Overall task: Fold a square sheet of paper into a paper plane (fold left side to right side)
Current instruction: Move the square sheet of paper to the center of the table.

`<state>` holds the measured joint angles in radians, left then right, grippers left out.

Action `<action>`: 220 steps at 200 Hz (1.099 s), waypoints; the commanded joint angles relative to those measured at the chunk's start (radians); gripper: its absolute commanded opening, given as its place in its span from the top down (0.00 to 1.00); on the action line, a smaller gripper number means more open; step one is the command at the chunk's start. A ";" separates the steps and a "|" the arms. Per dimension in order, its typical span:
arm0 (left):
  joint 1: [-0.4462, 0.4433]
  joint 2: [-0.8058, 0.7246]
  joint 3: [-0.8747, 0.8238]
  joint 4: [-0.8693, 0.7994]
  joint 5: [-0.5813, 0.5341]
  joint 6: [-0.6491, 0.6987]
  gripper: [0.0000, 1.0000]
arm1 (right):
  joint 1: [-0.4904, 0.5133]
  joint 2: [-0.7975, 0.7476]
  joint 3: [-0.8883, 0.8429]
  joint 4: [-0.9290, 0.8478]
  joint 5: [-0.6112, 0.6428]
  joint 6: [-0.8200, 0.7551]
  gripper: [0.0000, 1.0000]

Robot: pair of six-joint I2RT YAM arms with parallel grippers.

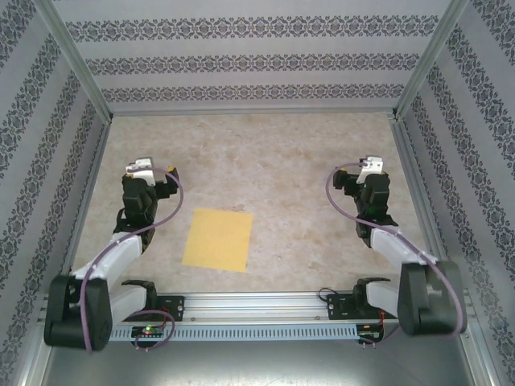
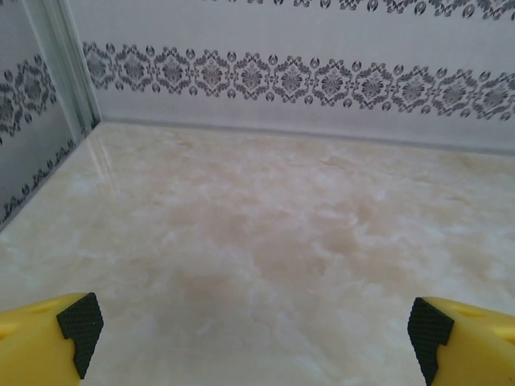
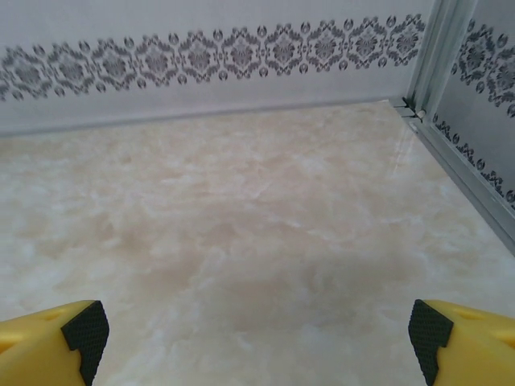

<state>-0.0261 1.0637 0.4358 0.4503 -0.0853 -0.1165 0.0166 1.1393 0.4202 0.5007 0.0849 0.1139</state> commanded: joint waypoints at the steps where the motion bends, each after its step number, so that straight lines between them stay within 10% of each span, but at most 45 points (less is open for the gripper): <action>1: -0.011 -0.085 0.120 -0.431 0.030 -0.162 0.00 | 0.032 -0.132 0.044 -0.270 0.002 0.097 0.02; 63: -0.257 -0.133 0.272 -1.039 0.073 -0.301 0.07 | 0.205 -0.370 0.104 -0.715 -0.037 0.288 0.02; 127: -0.539 0.170 0.340 -1.087 0.112 -0.354 0.29 | 0.374 -0.327 0.157 -0.816 0.077 0.293 0.02; 220: -0.629 0.514 0.458 -1.003 0.128 -0.345 0.56 | 0.408 -0.323 0.157 -0.811 0.112 0.290 0.02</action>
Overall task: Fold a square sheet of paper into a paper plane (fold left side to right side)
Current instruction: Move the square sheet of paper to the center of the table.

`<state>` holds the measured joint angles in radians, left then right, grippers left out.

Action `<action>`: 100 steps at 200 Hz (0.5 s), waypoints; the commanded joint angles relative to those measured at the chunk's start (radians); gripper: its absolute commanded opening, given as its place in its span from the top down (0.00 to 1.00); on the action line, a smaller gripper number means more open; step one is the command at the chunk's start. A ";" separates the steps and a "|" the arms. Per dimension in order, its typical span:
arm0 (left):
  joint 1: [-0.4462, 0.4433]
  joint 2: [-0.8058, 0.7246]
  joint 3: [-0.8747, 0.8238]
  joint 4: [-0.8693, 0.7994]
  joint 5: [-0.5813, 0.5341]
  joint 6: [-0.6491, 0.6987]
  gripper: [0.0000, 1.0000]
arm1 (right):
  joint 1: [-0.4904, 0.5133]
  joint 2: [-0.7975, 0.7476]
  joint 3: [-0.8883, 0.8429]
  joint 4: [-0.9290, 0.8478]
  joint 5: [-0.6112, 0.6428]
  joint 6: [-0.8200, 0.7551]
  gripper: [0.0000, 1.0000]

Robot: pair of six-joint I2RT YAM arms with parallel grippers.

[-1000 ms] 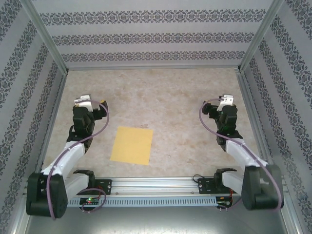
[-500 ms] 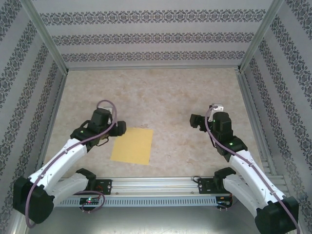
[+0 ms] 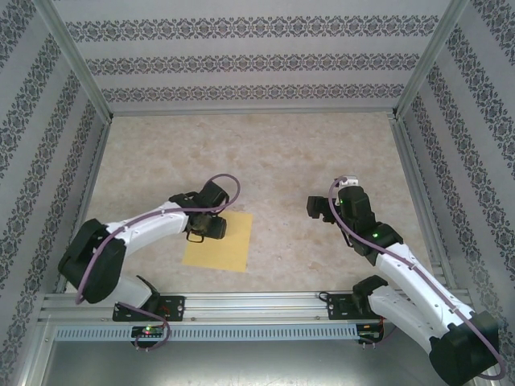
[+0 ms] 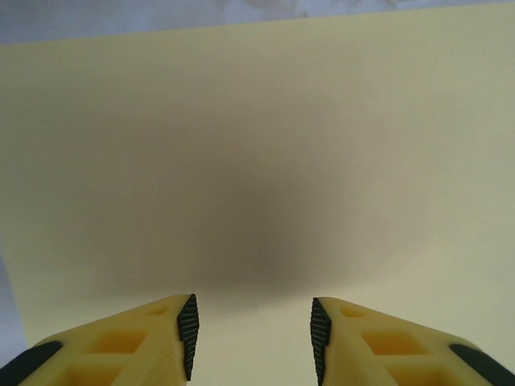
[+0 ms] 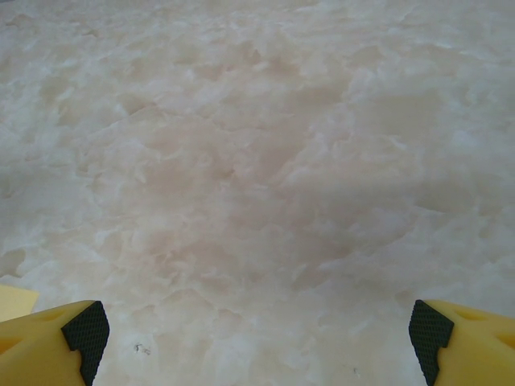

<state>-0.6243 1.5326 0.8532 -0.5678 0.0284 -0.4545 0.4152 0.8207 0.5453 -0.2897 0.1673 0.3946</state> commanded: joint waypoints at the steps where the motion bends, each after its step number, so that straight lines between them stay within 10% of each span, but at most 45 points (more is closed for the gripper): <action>1: -0.032 0.047 0.041 0.016 0.015 -0.007 0.56 | 0.010 -0.005 0.031 -0.020 0.029 0.009 0.02; 100: -0.048 0.346 0.248 0.132 0.070 0.024 0.56 | 0.015 -0.011 0.045 -0.038 0.028 0.015 0.02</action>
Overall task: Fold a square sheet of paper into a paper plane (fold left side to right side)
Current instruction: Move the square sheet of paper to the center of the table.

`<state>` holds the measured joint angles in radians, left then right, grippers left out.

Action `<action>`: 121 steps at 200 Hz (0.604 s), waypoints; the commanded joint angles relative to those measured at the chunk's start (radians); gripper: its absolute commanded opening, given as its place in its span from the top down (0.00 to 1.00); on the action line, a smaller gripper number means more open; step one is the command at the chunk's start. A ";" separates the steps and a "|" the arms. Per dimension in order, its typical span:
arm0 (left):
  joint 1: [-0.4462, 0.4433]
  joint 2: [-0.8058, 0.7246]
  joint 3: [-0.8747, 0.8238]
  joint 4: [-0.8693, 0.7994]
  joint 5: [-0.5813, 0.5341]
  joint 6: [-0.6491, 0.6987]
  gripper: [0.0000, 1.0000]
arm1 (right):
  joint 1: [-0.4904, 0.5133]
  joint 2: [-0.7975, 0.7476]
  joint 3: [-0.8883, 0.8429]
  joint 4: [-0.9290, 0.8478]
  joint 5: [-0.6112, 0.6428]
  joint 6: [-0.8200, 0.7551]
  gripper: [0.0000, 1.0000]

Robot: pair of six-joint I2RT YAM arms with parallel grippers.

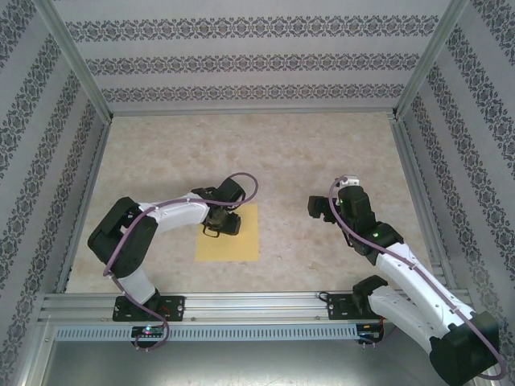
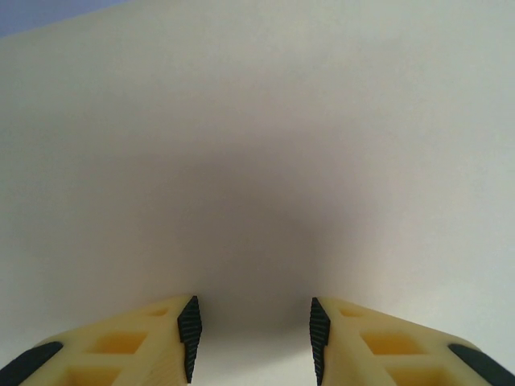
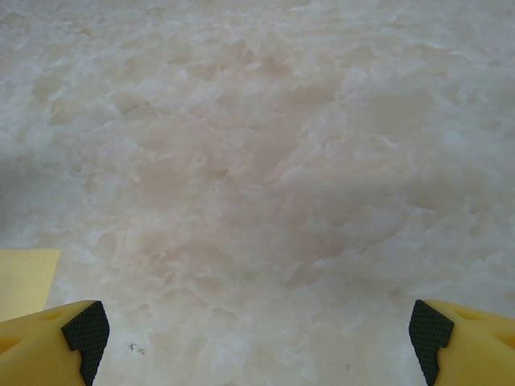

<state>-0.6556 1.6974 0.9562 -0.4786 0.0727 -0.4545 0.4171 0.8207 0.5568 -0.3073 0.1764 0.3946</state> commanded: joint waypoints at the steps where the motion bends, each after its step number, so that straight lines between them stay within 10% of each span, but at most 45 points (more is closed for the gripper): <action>1: -0.016 0.184 0.150 0.042 0.025 0.024 0.56 | 0.014 -0.011 0.034 -0.021 0.019 0.016 0.02; 121: -0.015 0.281 0.386 0.028 0.053 0.080 0.53 | 0.025 0.042 0.051 -0.029 -0.011 0.018 0.02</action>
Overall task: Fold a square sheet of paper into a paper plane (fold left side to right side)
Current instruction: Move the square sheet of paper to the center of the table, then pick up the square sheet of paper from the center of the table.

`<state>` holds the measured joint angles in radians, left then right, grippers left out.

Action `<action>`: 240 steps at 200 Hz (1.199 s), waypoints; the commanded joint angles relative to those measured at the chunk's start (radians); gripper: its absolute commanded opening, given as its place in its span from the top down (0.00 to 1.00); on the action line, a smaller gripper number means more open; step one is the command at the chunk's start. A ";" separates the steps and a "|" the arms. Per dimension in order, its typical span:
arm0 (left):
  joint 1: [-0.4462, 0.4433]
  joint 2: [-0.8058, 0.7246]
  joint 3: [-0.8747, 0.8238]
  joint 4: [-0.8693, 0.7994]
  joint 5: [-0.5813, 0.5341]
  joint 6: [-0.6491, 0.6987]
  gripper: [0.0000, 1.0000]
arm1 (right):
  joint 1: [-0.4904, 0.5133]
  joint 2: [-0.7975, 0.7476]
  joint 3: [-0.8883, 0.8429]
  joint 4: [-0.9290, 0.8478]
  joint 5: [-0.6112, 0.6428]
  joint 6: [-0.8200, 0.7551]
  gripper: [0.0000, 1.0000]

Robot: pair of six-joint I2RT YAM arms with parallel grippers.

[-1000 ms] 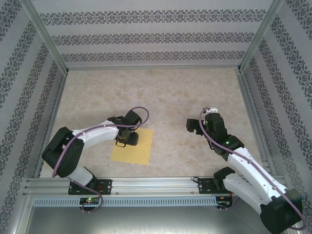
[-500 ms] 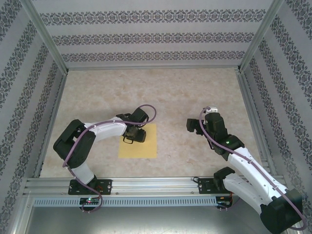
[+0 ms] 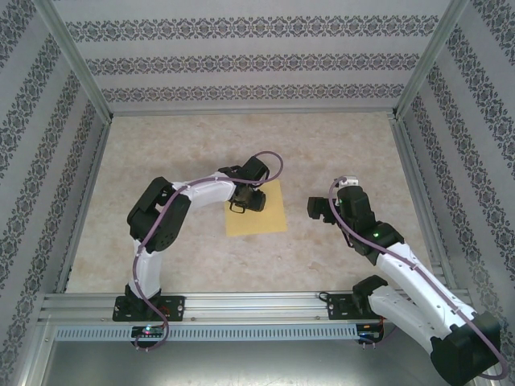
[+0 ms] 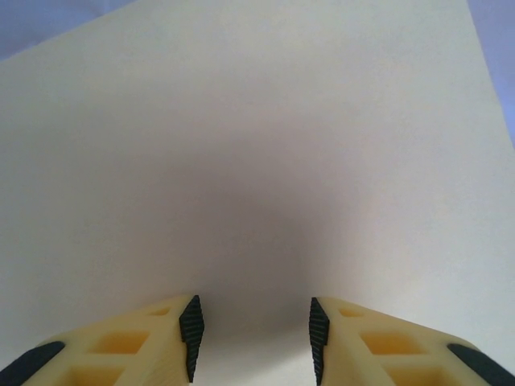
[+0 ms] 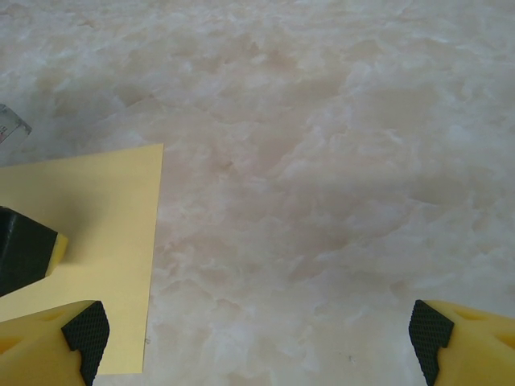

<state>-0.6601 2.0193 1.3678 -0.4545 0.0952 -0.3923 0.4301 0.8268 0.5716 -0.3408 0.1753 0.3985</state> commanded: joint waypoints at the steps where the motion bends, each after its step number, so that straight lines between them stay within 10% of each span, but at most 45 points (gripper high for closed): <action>1: -0.010 -0.044 -0.027 0.005 0.031 0.018 0.53 | 0.012 0.038 0.038 0.005 -0.011 0.014 0.02; 93: 0.045 -0.516 -0.322 0.048 0.080 -0.059 0.36 | 0.024 0.528 0.230 0.191 -0.187 -0.026 0.02; 169: 0.079 -0.389 -0.447 0.223 0.171 -0.135 0.47 | 0.082 1.023 0.574 0.204 -0.212 -0.016 0.02; 240: 0.080 -0.304 -0.470 0.246 0.171 -0.148 0.53 | 0.128 1.156 0.662 0.150 -0.212 -0.011 0.02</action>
<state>-0.5934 1.6997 0.9115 -0.2314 0.2623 -0.5293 0.5415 1.9564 1.2041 -0.1524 -0.0219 0.3874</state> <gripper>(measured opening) 0.479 0.977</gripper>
